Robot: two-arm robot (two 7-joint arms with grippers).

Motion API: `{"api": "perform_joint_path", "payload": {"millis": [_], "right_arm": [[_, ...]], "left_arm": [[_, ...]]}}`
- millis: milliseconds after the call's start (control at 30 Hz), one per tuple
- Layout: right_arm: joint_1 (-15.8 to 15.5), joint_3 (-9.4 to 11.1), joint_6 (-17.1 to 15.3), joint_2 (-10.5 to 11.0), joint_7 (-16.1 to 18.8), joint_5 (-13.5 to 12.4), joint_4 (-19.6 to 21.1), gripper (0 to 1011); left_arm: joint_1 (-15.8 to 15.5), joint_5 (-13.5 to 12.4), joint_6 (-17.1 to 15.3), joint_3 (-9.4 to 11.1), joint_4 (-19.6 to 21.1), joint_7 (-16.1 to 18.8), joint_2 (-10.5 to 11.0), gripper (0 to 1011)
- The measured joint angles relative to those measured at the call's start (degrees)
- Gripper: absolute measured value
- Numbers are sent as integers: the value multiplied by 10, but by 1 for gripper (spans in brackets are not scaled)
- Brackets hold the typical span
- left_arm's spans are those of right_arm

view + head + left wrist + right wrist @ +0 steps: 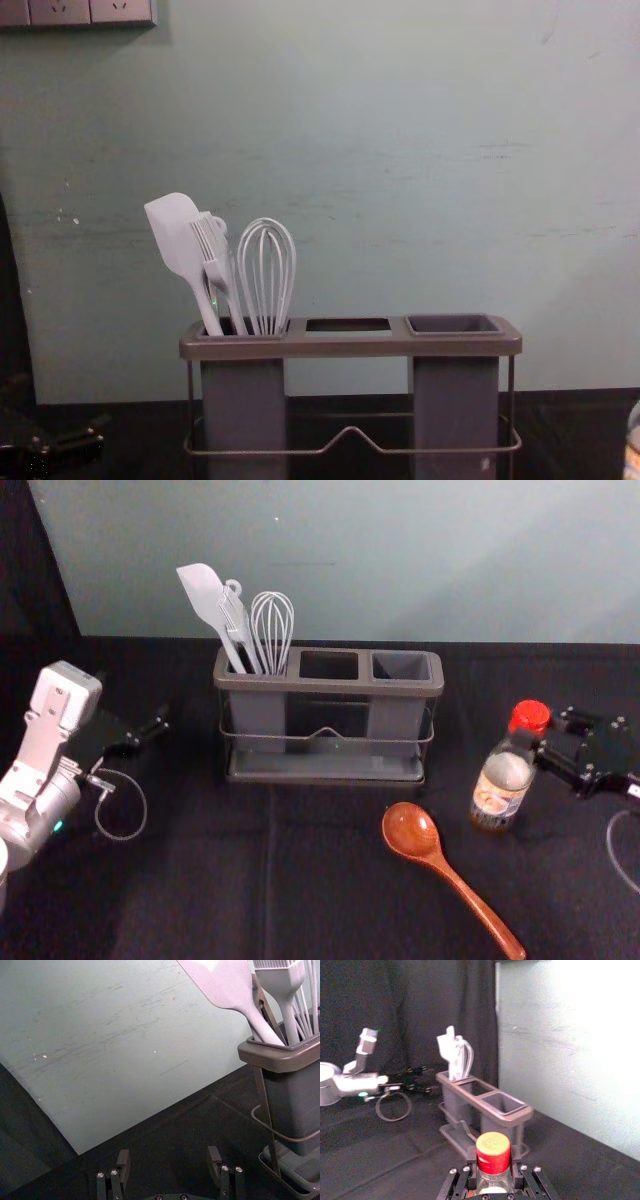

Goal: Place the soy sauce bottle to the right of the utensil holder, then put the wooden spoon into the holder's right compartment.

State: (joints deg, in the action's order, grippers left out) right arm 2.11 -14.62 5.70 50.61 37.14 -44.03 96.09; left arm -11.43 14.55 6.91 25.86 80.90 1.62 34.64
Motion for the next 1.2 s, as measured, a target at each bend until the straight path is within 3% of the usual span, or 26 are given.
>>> {"api": "perform_joint_path", "payload": {"millis": [233,633,800,1200], "right_arm": [[30,2,4,-24,3,13,-47,382],[115,-37,-2,-87,36,58,-132,382],[153,-55,4,-102,64,76,-168,382],[189,-67,2,-122,81,81,-212,382]], "left_arm": [[0,0,0,0,0,0,0,1005],[0,0,0,0,0,0,0,1005],[0,0,0,0,0,0,0,1005],[0,0,0,0,0,0,0,1005]]}}
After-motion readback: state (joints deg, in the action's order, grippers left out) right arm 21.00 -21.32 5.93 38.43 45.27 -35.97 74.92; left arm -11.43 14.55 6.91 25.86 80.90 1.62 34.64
